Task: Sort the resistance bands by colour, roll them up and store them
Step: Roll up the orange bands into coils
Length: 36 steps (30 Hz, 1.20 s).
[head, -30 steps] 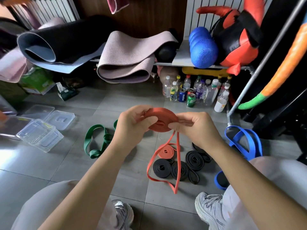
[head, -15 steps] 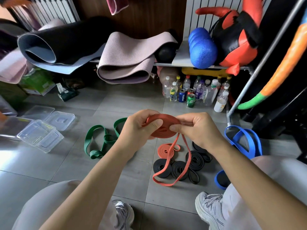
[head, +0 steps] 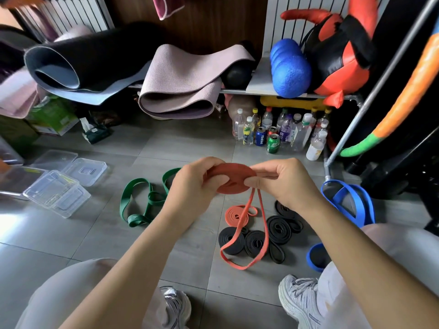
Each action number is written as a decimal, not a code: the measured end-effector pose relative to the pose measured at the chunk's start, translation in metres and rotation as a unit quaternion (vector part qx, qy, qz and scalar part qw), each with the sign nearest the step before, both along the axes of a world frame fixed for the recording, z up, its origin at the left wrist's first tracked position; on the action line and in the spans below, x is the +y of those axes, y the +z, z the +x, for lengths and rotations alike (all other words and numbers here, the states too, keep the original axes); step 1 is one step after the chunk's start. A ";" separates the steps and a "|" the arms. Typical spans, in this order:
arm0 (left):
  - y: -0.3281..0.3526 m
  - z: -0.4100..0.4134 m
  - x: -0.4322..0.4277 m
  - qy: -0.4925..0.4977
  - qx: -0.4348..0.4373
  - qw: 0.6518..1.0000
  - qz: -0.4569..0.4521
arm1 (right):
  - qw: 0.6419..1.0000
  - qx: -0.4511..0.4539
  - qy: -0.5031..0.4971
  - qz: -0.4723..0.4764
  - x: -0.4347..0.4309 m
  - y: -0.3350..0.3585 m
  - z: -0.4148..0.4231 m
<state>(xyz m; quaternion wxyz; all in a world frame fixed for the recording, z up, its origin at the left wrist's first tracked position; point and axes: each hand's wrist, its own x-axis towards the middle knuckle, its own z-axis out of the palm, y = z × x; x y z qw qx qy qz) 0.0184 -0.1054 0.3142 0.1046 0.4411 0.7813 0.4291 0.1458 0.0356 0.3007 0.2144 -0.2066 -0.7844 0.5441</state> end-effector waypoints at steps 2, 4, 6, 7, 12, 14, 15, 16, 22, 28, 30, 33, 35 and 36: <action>0.001 -0.006 0.001 0.008 -0.073 0.995 0.060 | 1.000 0.006 -0.013 0.001 0.001 0.000 -0.001; 0.001 -0.007 0.000 0.013 -0.158 0.981 0.114 | 0.999 0.024 -0.020 -0.008 -0.002 0.000 -0.002; 0.000 -0.006 0.000 0.011 -0.252 0.956 0.148 | 0.998 0.047 -0.024 -0.020 -0.002 0.000 -0.003; 0.000 -0.005 0.000 0.010 -0.304 0.939 0.160 | 0.998 0.060 -0.022 -0.029 -0.003 0.000 -0.003; -0.001 0.004 0.002 -0.010 -0.466 0.866 0.181 | 0.992 0.104 -0.034 -0.056 -0.006 0.000 -0.004; -0.002 0.010 0.004 0.003 -0.453 0.882 0.133 | 0.993 0.095 -0.045 -0.046 -0.007 -0.001 -0.002; -0.003 0.010 0.005 0.021 -0.380 0.921 0.082 | 0.995 0.082 -0.051 -0.029 -0.007 -0.002 -0.001; -0.006 0.010 0.005 0.042 -0.253 0.966 0.018 | 0.996 0.063 -0.058 -0.005 -0.007 -0.004 -0.001; -0.017 0.016 0.002 -0.046 0.196 0.977 -0.067 | 0.985 -0.072 -0.017 0.153 -0.012 -0.017 0.001; -0.012 0.009 0.000 -0.025 0.079 0.993 -0.089 | 0.986 -0.078 -0.002 0.150 -0.013 -0.013 0.002; -0.009 0.008 0.001 -0.017 0.021 0.998 -0.053 | 0.993 -0.054 -0.012 0.100 -0.011 -0.010 0.002; -0.004 0.005 0.002 -0.008 -0.095 0.995 0.029 | 0.998 -0.023 -0.026 0.053 -0.007 -0.007 0.002; 0.000 0.003 0.001 0.011 -0.183 0.979 0.088 | 0.999 0.002 -0.033 0.019 -0.005 -0.004 0.002; 0.001 0.003 0.001 0.021 -0.221 0.969 0.110 | 0.999 0.015 -0.037 0.007 -0.004 -0.003 0.002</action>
